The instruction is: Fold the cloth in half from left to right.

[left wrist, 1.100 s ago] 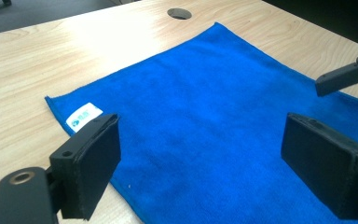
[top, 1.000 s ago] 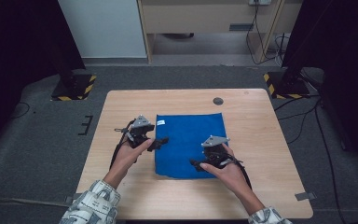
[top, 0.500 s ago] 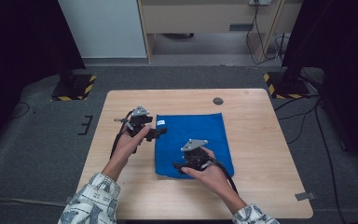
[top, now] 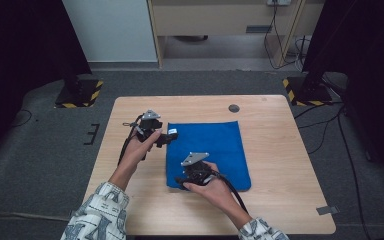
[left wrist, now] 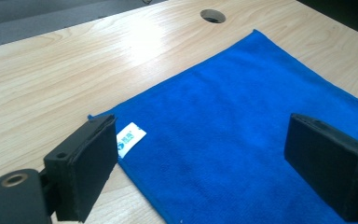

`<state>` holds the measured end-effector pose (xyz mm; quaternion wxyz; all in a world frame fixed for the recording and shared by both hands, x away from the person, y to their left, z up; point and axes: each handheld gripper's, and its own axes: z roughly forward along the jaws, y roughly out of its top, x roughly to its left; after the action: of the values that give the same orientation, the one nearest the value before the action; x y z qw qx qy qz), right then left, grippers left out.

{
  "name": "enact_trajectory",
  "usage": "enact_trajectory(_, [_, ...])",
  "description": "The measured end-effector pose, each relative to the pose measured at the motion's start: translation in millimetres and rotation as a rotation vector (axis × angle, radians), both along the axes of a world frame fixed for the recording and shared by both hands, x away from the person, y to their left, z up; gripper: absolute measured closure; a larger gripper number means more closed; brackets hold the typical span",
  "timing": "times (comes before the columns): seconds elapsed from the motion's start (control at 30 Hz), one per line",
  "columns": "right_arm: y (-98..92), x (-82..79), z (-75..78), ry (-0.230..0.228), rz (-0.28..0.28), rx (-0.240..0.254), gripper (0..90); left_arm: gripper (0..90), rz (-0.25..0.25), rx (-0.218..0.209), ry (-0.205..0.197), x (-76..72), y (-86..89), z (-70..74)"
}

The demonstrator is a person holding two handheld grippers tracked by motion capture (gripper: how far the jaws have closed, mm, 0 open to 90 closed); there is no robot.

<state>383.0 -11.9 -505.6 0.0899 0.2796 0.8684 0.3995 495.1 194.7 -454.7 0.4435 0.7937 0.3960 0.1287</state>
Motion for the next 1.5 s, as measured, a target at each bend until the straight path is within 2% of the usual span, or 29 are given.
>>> enact_trajectory(0.07, [3.8, -1.6, 0.3, 0.003, 0.014, -0.002, 42.7, 9.4, 0.006, -0.015, 0.0, 0.5, 2.1, 0.6])
enact_trajectory(0.43, [13.1, -4.8, -2.0, -0.006, 0.045, -0.012, 46.9, 9.3, 0.006, 0.011, 0.012, 1.9, 5.2, -2.1])
enact_trajectory(0.6, [18.1, -6.8, -3.4, -0.009, 0.058, -0.009, 47.6, 9.3, 0.01, -0.001, 0.02, 2.8, 9.0, -2.6])
enact_trajectory(0.73, [23.6, -8.7, -6.9, 0.003, 0.074, -0.034, 44.1, 9.3, 0.009, 0.011, 0.021, 2.4, 10.2, -3.0])
enact_trajectory(0.8, [26.1, -8.9, -9.2, -0.007, 0.075, -0.042, 44.0, 9.3, 0.006, 0.016, 0.021, 2.3, 10.8, -3.0])
enact_trajectory(0.97, [31.4, -14.8, -7.7, -0.003, 0.095, -0.009, 42.7, 9.3, 0.008, 0.013, 0.014, 0.4, 12.3, -1.2])
enact_trajectory(1.3, [35.9, -27.3, -9.5, 0.002, 0.113, -0.003, 31.7, 9.3, 0.014, 0.022, 0.015, 0.4, 14.6, -3.5])
enact_trajectory(1.5, [38.8, -26.4, -15.0, -0.013, 0.099, -0.036, 34.6, 9.3, 0.013, 0.023, 0.015, -0.1, 14.9, -6.1])
